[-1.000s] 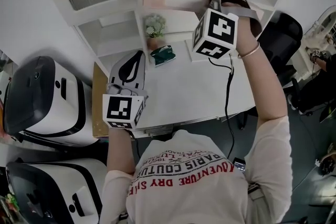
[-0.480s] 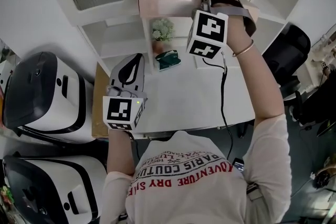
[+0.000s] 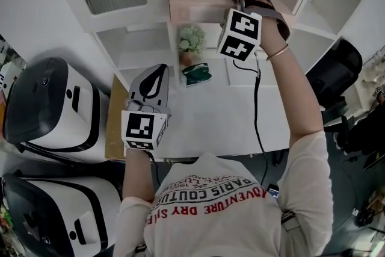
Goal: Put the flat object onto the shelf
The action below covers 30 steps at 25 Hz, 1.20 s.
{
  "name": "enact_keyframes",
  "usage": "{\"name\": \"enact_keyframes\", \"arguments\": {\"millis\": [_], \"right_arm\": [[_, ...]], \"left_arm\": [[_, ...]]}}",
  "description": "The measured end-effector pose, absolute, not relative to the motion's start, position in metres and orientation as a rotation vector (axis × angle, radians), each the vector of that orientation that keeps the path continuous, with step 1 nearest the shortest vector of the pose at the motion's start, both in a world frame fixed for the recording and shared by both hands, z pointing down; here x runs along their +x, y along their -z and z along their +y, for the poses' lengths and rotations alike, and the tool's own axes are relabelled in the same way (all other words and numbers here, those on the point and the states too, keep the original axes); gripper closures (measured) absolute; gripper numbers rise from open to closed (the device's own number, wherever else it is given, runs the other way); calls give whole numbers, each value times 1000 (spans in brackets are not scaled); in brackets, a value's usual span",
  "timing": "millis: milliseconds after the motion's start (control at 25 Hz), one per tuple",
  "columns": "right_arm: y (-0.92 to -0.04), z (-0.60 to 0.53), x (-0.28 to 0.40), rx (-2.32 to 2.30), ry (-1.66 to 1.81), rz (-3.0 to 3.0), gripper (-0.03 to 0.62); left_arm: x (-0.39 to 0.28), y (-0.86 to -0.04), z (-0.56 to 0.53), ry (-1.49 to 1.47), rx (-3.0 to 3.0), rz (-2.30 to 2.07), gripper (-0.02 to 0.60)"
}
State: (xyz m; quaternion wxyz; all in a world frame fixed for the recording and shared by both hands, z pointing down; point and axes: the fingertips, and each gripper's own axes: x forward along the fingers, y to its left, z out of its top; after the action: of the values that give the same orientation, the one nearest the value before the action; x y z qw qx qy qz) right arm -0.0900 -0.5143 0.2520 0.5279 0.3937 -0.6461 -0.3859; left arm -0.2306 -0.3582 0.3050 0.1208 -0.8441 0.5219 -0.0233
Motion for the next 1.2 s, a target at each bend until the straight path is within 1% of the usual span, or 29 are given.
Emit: {"name": "enact_keyframes", "arguments": {"millis": [160, 240, 600, 760, 920, 1200], "right_arm": [[-267, -527, -100, 903, 875, -1617, 191], [-277, -531, -108, 859, 826, -1688, 172], [-281, -562, -112, 835, 825, -1709, 172], [-283, -568, -113, 757, 734, -1778, 171], [-283, -571, -115, 720, 668, -1819, 143], [-281, -569, -116, 750, 728, -1814, 133]], "left_arm": [[-232, -308, -368, 77, -2465, 1536, 568], [-233, -310, -373, 80, -2462, 1549, 568], [-253, -317, -396, 86, -2449, 1615, 568], [-250, -322, -403, 106, -2458, 1613, 568], [-248, -325, -408, 118, -2464, 1600, 568], [-250, -320, -412, 98, -2451, 1613, 568]]}}
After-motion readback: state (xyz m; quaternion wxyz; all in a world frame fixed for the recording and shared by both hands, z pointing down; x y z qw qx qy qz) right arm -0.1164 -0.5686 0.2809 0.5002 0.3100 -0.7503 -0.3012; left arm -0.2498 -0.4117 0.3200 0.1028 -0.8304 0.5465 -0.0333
